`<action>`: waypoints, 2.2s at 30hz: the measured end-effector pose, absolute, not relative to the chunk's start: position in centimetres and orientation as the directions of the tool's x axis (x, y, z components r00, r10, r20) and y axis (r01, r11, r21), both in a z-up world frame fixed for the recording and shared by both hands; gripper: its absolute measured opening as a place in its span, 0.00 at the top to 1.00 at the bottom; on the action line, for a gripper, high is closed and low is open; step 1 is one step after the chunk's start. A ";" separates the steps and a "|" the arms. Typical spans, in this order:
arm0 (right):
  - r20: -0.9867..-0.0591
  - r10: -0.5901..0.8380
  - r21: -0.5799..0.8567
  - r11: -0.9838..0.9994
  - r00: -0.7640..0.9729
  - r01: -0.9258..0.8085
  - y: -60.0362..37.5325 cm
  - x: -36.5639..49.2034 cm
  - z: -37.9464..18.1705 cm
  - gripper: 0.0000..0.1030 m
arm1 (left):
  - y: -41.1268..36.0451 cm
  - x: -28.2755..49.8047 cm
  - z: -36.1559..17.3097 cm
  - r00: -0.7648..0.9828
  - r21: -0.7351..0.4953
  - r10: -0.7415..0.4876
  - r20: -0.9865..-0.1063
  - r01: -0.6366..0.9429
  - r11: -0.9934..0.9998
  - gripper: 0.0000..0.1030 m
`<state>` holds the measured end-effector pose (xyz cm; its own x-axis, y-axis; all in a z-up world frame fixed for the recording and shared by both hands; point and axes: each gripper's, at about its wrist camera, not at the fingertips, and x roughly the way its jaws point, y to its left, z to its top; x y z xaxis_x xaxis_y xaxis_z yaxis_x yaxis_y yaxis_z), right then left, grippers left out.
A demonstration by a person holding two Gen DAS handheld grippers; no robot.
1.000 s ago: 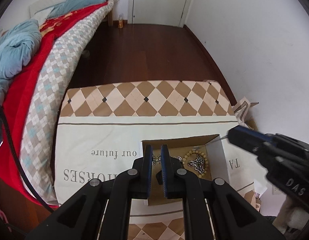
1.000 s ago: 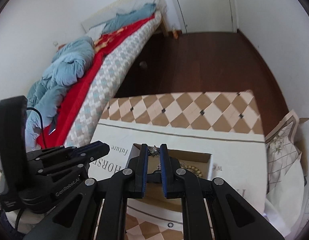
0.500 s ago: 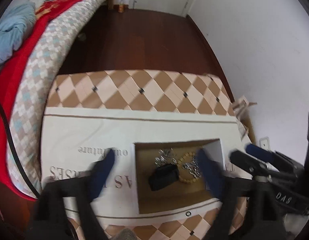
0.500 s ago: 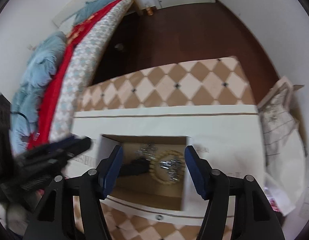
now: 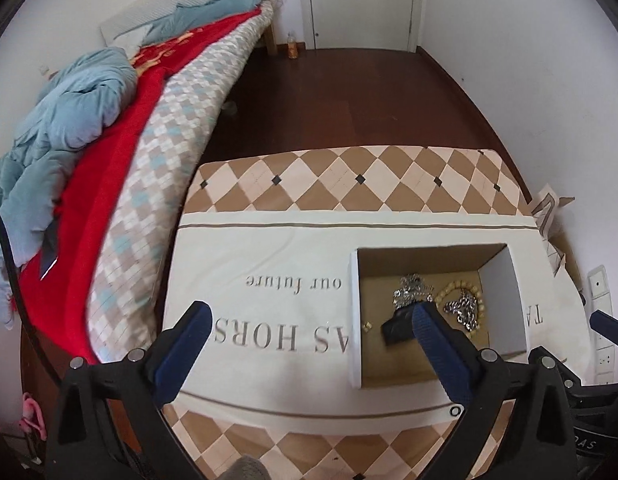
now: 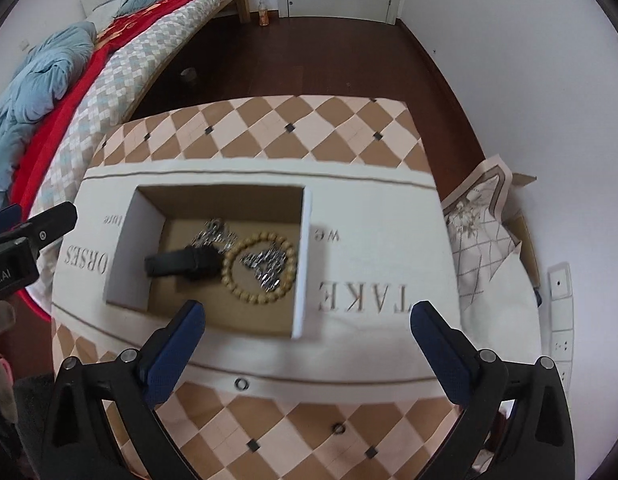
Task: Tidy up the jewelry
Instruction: 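Withdraw both tools from the box back toward the cloth, then grasp a small black ring with the right tool while the left tool grasps another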
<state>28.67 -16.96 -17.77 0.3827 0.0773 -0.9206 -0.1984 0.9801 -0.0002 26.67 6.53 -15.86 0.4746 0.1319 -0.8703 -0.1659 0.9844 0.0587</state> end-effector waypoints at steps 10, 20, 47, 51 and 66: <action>-0.892 0.071 -0.008 0.985 0.446 -0.172 -17.4 24.6 -15.7 0.00 | 6.0 21.8 -13.8 0.535 0.062 0.158 -0.830 -0.194 0.979 0.01; -0.842 0.081 -0.005 0.988 0.533 -0.157 -19.0 20.9 -11.8 0.00 | 4.9 17.9 -11.2 0.586 0.016 0.120 -0.802 -0.180 0.984 0.01; -0.900 0.101 0.050 0.990 0.424 -0.129 -24.3 17.1 -27.1 0.38 | 1.7 15.1 -20.2 0.461 0.246 0.347 -0.817 -0.266 0.932 0.01; -0.909 0.070 0.009 0.989 0.411 -0.149 -23.4 17.5 -29.1 0.60 | 1.3 15.9 -21.6 0.441 0.251 0.338 -0.831 -0.244 0.937 0.01; -0.866 0.114 0.119 0.993 0.487 -0.022 -29.3 18.5 -26.1 0.87 | -6.9 20.4 -28.6 0.326 0.050 0.053 -0.944 -0.018 0.999 0.07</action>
